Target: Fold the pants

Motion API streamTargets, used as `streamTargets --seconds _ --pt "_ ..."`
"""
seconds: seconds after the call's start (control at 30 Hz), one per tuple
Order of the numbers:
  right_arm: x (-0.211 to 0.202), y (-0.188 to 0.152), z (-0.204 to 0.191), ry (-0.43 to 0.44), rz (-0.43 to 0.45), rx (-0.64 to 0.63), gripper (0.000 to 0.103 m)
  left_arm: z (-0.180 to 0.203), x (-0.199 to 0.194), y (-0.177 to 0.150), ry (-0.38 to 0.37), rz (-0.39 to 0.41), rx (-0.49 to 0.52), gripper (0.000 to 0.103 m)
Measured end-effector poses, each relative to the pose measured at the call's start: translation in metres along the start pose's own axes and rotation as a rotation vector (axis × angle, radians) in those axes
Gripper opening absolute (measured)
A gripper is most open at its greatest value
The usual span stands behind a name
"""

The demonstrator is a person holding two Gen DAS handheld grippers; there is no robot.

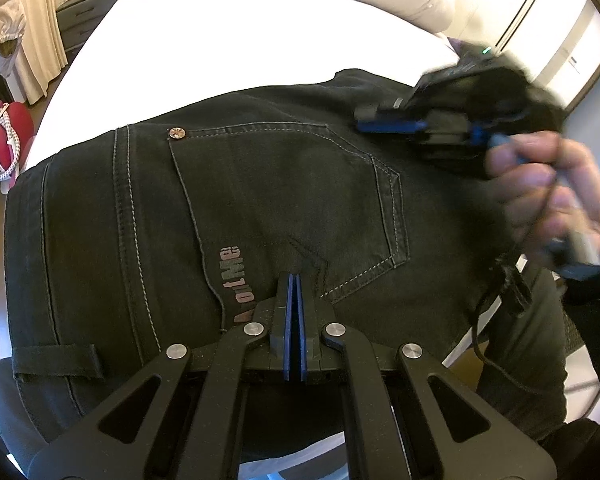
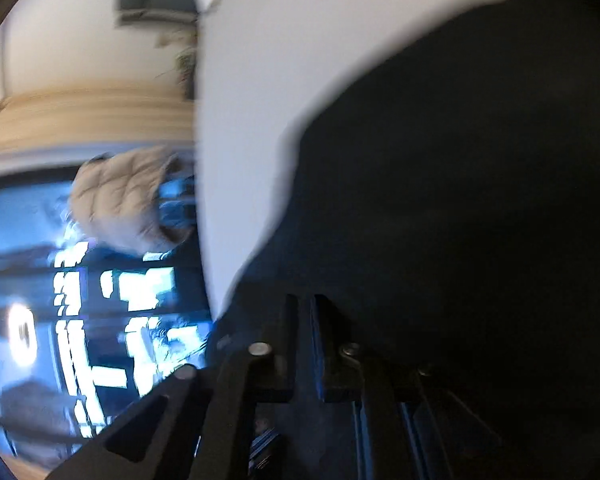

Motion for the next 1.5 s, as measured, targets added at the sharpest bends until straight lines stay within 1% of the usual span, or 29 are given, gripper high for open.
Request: streamTargets --seconds 0.07,0.1,0.13,0.2,0.23,0.27,0.3,0.4,0.43,0.47,0.5,0.53,0.57,0.6,0.67,0.77,0.83,0.87,0.93,1.0,1.03,1.13,1.2,1.27,1.33,1.37,1.4,1.43,1.5 --pt "-0.021 0.006 0.015 0.019 0.061 0.038 0.0 0.0 0.0 -0.001 -0.003 -0.001 0.001 0.002" --pt "-0.042 0.019 0.024 0.021 0.124 0.066 0.0 0.0 0.0 0.0 -0.006 -0.001 -0.002 0.002" --pt "-0.055 0.018 0.032 0.013 0.164 0.069 0.0 -0.001 0.0 -0.001 -0.01 -0.001 -0.006 0.002" --pt "-0.098 0.038 0.05 -0.027 0.299 0.081 0.0 -0.002 0.001 0.0 -0.012 -0.003 -0.008 0.002" --pt "-0.129 0.051 0.071 -0.015 0.373 0.135 0.0 -0.002 0.001 0.001 -0.012 -0.005 -0.007 0.002" --pt "-0.147 0.06 0.084 -0.007 0.415 0.173 0.0 -0.002 0.001 0.001 -0.011 -0.007 -0.007 0.002" --pt "-0.167 0.068 0.094 -0.019 0.464 0.202 0.0 -0.002 0.001 0.002 -0.009 -0.008 -0.007 0.002" --pt "-0.244 0.089 0.119 -0.137 0.677 0.262 0.0 -0.001 0.002 0.005 0.004 -0.014 -0.002 0.002" --pt "-0.274 0.089 0.128 -0.152 0.747 0.314 0.0 0.0 0.002 0.006 0.008 -0.016 0.0 0.002" --pt "-0.294 0.086 0.131 -0.145 0.784 0.337 0.0 0.001 0.002 0.007 0.012 -0.018 0.002 0.002" --pt "-0.308 0.083 0.133 -0.134 0.799 0.33 0.005 0.003 0.002 0.008 0.016 -0.019 0.004 0.002" --pt "-0.318 0.074 0.123 -0.105 0.795 0.282 0.005 0.004 0.002 0.009 0.021 -0.021 0.004 0.002" --pt "-0.317 0.067 0.114 -0.062 0.758 0.24 0.005 0.005 0.001 0.01 0.027 -0.025 0.002 0.002" --pt "-0.309 0.058 0.104 -0.012 0.701 0.193 0.005 0.007 0.001 0.012 0.034 -0.031 -0.002 0.002" --pt "-0.271 0.03 0.08 0.064 0.528 0.091 0.005 0.013 0.0 0.016 0.06 -0.047 -0.002 0.002" --pt "-0.202 -0.007 0.069 0.085 0.303 0.009 0.005 0.029 -0.005 0.028 0.077 -0.056 0.022 0.002" --pt "-0.181 -0.011 0.083 0.055 0.264 0.042 0.005 0.046 -0.013 0.039 0.067 -0.034 0.055 0.002" --pt "-0.179 -0.009 0.098 0.048 0.281 0.087 0.001 0.056 -0.017 0.047 0.06 -0.017 0.075 0.002" --pt "-0.196 0.005 0.113 0.105 0.337 0.147 0.0 0.071 -0.018 0.062 0.034 0.002 0.099 0.002" --pt "-0.229 0.006 0.119 0.002 0.454 0.126 0.0 0.086 -0.006 0.078 -0.009 0.005 0.109 0.002" --pt "-0.259 0.012 0.133 -0.04 0.55 0.141 0.0 0.093 0.003 0.086 -0.03 0.002 0.116 0.002" --pt "-0.299 0.028 0.176 0.048 0.641 0.284 0.0 0.121 0.035 0.113 -0.096 -0.003 0.154 0.002" --pt "-0.31 0.034 0.179 -0.002 0.651 0.252 0.0 0.144 0.062 0.137 -0.171 -0.007 0.156 0.002" --pt "-0.307 0.03 0.171 -0.064 0.66 0.202 0.0 0.157 0.086 0.158 -0.216 -0.019 0.159 0.002" --pt "-0.307 0.025 0.168 -0.086 0.68 0.172 0.0 0.168 0.112 0.169 -0.196 -0.045 0.189 0.002" --pt "-0.305 0.023 0.168 -0.079 0.682 0.178 0.0 0.168 0.128 0.17 -0.175 -0.087 0.189 0.002" --pt "-0.305 0.022 0.169 -0.074 0.68 0.186 0.0 0.161 0.137 0.169 -0.193 -0.106 0.167 0.002" --pt "-0.304 0.027 0.168 -0.077 0.675 0.191 0.0 0.153 0.135 0.168 -0.226 -0.093 0.145 0.002" --pt "-0.302 0.029 0.166 -0.089 0.669 0.191 0.0 0.134 0.127 0.163 -0.213 -0.082 0.126 0.002"
Point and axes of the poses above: each gripper's, at about its wrist camera, not at the fingertips, and x roughly the way its jaws point, z to its right, y to its top, the point moved 2 cm from there along x, roughly the way its jaws point, and after that the axes turned 3 degrees about x, right-handed, at the moved point
